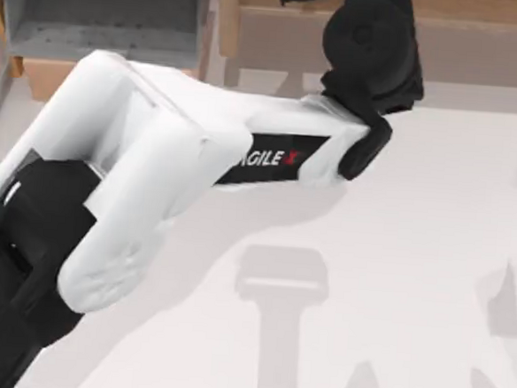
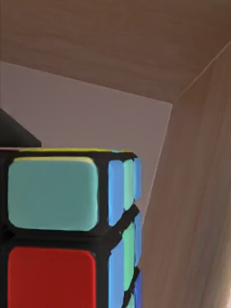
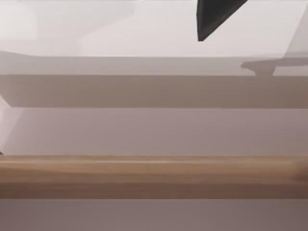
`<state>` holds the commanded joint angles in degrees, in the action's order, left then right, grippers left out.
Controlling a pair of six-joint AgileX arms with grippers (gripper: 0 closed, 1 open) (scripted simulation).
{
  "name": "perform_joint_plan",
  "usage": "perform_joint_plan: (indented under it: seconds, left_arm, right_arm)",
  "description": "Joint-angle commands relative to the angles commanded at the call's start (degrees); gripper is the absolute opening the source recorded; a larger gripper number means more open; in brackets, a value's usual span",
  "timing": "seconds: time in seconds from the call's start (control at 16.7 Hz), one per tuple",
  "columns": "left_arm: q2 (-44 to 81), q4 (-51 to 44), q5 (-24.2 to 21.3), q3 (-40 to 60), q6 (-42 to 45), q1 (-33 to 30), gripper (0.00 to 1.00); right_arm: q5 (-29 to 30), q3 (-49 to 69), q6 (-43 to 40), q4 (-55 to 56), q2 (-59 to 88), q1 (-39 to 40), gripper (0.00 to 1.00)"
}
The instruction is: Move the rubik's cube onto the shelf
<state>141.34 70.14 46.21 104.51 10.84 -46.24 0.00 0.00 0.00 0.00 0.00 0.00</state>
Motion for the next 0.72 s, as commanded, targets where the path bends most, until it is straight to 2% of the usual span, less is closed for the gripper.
perform_joint_plan:
  seconds: [0.24,0.42,0.72]
  left_arm:
    - [5.17,-8.58,-4.18,7.46,-0.49,2.5,0.0]
    - [8.45,-15.35,-7.18,9.34,-0.23,3.69,0.0]
    - [9.59,-17.17,-8.03,9.69,-0.07,3.96,0.0]
  right_arm:
    - [0.0,0.0,0.0,0.0,0.0,0.0,1.0]
    - [0.0,0.0,0.0,0.0,0.0,0.0,1.0]
    - [0.0,0.0,0.0,0.0,0.0,0.0,1.0]
